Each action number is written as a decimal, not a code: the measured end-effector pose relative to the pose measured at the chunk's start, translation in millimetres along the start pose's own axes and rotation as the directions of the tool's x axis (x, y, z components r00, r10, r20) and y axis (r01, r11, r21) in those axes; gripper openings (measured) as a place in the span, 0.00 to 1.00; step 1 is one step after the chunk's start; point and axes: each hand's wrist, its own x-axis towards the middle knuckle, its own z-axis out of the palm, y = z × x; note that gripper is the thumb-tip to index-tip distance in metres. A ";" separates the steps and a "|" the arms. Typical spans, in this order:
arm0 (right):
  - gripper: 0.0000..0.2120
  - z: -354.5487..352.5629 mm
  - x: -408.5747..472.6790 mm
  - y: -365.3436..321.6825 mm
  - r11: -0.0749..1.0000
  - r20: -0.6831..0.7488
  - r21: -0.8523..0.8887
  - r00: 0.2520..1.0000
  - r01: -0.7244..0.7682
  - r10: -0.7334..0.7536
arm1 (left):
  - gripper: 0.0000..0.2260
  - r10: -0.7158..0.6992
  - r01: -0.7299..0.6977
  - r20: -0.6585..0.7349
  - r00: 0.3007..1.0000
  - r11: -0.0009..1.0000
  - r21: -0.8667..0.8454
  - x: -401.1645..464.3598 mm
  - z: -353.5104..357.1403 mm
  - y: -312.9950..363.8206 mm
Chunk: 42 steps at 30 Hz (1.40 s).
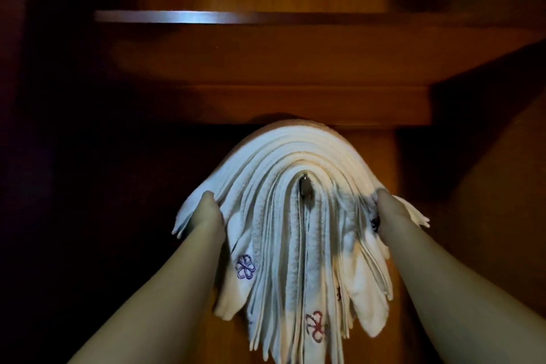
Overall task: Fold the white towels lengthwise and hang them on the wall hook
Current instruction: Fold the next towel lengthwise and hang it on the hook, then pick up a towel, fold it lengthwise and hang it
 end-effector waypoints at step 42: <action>0.18 -289.0 -463.4 97.0 0.030 0.195 -0.981 0.980 0.194 0.030 | 0.15 -0.478 -0.723 0.668 0.570 0.095 0.684 -335.0 -179.7 -151.4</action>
